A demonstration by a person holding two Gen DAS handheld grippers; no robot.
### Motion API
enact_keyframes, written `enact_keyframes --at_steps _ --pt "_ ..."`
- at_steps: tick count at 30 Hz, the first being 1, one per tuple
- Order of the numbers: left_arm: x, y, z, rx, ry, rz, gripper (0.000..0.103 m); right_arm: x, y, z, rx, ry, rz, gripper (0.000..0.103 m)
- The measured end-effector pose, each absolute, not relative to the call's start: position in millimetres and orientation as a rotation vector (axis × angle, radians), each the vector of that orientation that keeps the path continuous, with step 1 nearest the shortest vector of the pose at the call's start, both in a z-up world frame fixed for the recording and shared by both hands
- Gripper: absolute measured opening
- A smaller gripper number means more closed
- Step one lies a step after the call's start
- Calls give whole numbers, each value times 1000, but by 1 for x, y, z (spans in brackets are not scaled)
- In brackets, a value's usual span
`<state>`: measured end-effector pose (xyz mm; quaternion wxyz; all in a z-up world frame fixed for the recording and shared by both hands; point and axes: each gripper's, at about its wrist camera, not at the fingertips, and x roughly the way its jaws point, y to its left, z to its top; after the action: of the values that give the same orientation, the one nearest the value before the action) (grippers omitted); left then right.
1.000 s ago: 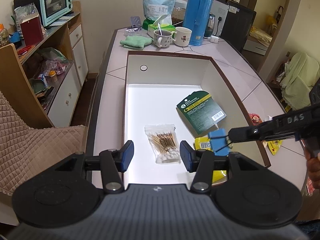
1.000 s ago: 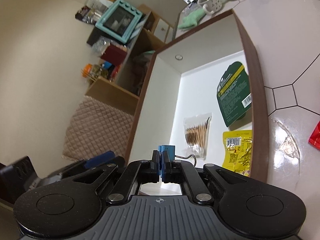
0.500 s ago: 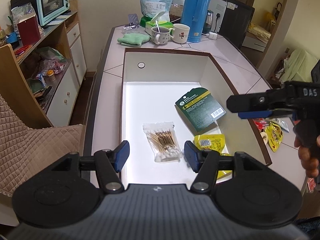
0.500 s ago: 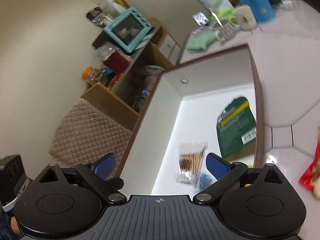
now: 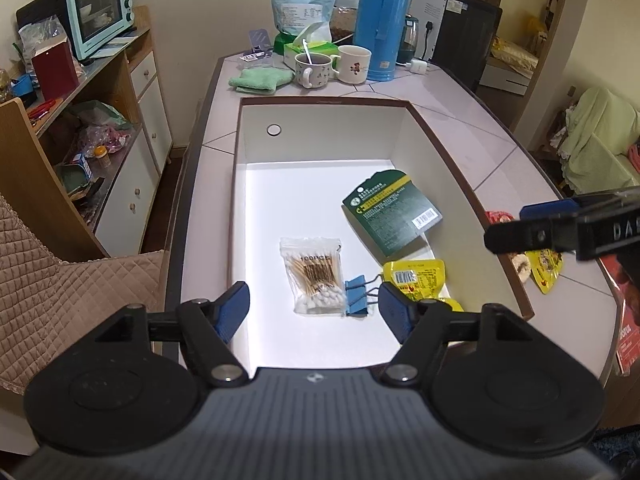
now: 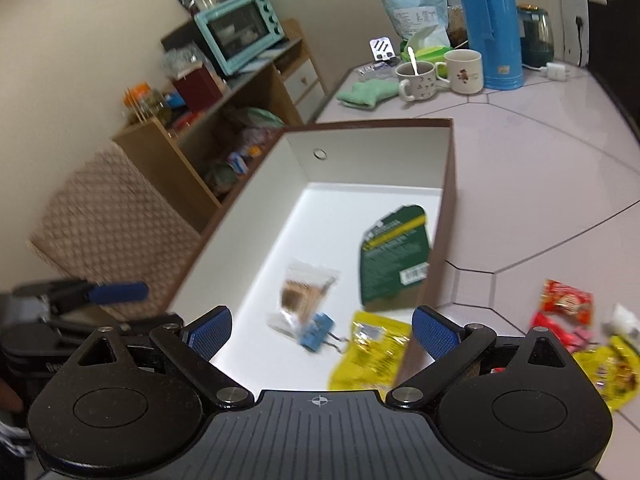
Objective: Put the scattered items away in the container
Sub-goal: 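Move both tools back from the box toward the remaining snacks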
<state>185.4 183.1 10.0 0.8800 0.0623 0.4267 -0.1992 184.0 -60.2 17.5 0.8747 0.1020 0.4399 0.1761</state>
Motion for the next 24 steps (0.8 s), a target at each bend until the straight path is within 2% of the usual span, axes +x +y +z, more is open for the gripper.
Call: enact_keyframes --at_steps 1,9,24 --pt "184 181 9 135 890 -414 74 181 -60 16 196 923 356 99" --pt "173 172 6 173 900 -408 80 157 -61 11 104 913 294 99" --pt "154 160 7 193 906 -374 82 142 -70 15 88 891 327 99"
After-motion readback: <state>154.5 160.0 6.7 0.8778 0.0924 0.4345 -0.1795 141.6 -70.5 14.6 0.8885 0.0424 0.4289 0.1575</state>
